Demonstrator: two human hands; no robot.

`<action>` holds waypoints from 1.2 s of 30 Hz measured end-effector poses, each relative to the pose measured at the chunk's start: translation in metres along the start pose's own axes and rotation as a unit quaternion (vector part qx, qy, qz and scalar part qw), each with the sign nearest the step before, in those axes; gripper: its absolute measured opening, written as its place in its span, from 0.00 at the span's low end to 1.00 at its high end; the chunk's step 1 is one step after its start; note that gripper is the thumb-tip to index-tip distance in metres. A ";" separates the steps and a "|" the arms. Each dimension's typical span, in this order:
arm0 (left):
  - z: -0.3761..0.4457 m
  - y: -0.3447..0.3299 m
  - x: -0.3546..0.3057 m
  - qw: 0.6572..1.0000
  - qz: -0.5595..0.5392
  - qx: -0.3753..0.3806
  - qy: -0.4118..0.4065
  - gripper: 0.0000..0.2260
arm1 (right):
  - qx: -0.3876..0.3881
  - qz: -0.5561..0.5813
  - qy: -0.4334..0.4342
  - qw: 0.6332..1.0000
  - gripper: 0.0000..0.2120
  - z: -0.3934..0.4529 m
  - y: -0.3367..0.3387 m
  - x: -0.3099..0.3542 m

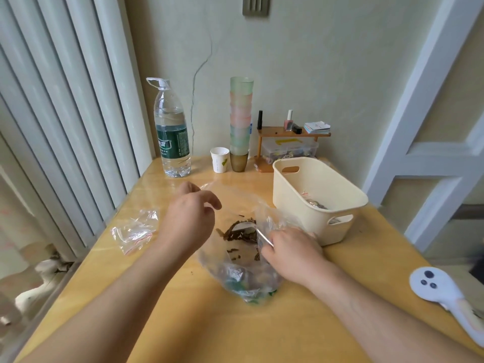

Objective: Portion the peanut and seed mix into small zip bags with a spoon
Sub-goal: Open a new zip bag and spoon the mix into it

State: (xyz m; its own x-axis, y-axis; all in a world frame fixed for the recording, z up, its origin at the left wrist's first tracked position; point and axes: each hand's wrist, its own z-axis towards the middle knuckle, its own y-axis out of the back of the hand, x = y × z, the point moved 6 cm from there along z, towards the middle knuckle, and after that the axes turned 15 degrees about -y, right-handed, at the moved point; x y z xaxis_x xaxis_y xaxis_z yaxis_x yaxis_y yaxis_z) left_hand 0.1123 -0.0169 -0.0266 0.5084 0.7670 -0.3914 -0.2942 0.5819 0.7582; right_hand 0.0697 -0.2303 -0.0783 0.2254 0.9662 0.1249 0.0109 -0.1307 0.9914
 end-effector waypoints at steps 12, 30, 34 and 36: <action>0.038 -0.078 -0.005 0.969 0.072 0.232 -0.037 0.15 | 0.009 -0.053 -0.070 0.996 0.31 0.017 -0.008 0.002; 0.070 -0.042 0.022 0.998 0.011 0.063 -0.021 0.09 | -0.100 -0.076 -0.035 0.992 0.12 0.008 0.043 -0.004; 0.067 -0.019 -0.001 0.999 -0.014 0.007 -0.042 0.07 | -0.112 -0.081 -0.049 0.989 0.11 0.001 0.059 -0.009; 0.065 -0.016 -0.008 0.999 -0.018 -0.003 -0.046 0.06 | -0.103 -0.089 -0.058 0.989 0.12 -0.002 0.060 -0.012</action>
State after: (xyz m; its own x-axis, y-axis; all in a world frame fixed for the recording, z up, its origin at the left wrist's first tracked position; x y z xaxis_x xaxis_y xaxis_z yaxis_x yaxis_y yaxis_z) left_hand 0.1655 -0.0497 -0.0017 0.5912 0.7179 -0.3675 -0.2790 0.6096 0.7420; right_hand 0.0662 -0.2493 -0.0205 0.3479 0.9364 -0.0463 -0.1352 0.0990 0.9859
